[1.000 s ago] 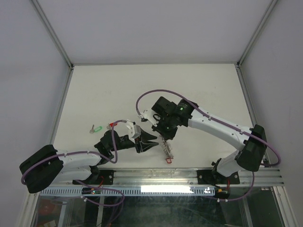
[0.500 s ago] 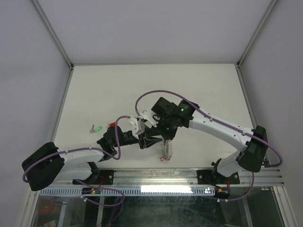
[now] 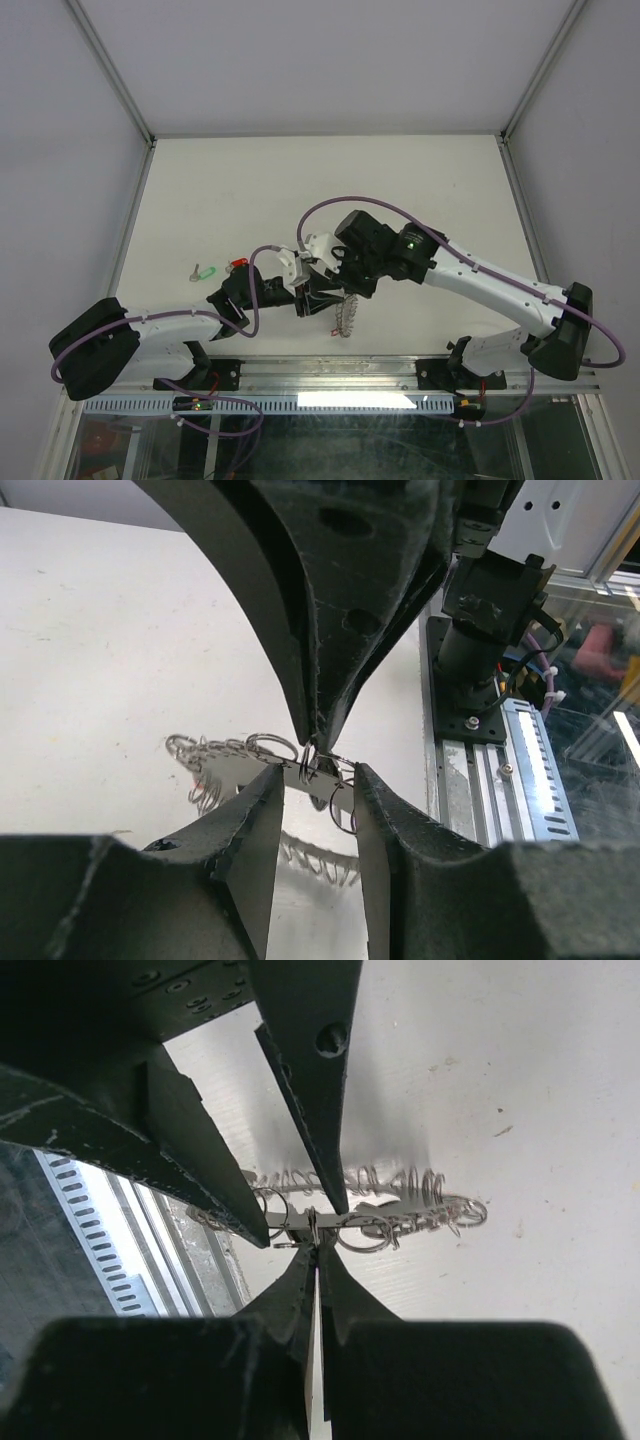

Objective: Put the keys on the keyring

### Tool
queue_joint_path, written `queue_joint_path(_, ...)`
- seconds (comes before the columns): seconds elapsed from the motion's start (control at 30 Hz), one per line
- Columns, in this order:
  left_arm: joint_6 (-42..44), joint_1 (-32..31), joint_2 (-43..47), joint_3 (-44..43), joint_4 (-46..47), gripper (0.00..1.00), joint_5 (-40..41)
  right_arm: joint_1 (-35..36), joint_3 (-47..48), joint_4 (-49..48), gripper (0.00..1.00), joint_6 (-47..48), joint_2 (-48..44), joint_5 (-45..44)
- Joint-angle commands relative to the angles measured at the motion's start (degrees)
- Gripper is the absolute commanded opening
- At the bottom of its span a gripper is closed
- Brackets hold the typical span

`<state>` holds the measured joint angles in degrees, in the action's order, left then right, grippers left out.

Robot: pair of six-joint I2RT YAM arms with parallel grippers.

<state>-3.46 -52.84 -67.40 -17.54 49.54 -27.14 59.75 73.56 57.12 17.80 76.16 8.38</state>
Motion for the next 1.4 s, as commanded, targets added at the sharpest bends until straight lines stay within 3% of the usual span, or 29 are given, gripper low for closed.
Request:
queue_joint_path(0.0,0.52,0.10,-0.27,-2.12,0.35,0.33,-0.27,0.45,0.07,-3.83,0.00,1.68,-1.94,2.17)
queue_joint_path(0.53,1.53,0.10,-1.31,-3.89,-1.23,0.21,-2.20,1.42,-0.88,-4.39,0.00,2.72,-1.63,4.27)
queue_joint_path(0.87,2.36,0.10,-1.41,-4.60,-2.42,0.00,-2.52,1.69,-1.27,-3.97,0.00,2.93,-1.45,5.28)
queue_joint_path(1.1,2.84,0.10,-1.38,-4.80,-3.63,0.00,-3.23,1.69,-1.84,-4.51,0.00,2.94,-1.85,6.02)
queue_joint_path(1.37,-0.82,0.62,-0.84,-1.28,1.85,0.00,-0.10,1.64,-5.50,-9.87,0.22,0.86,-6.15,3.90)
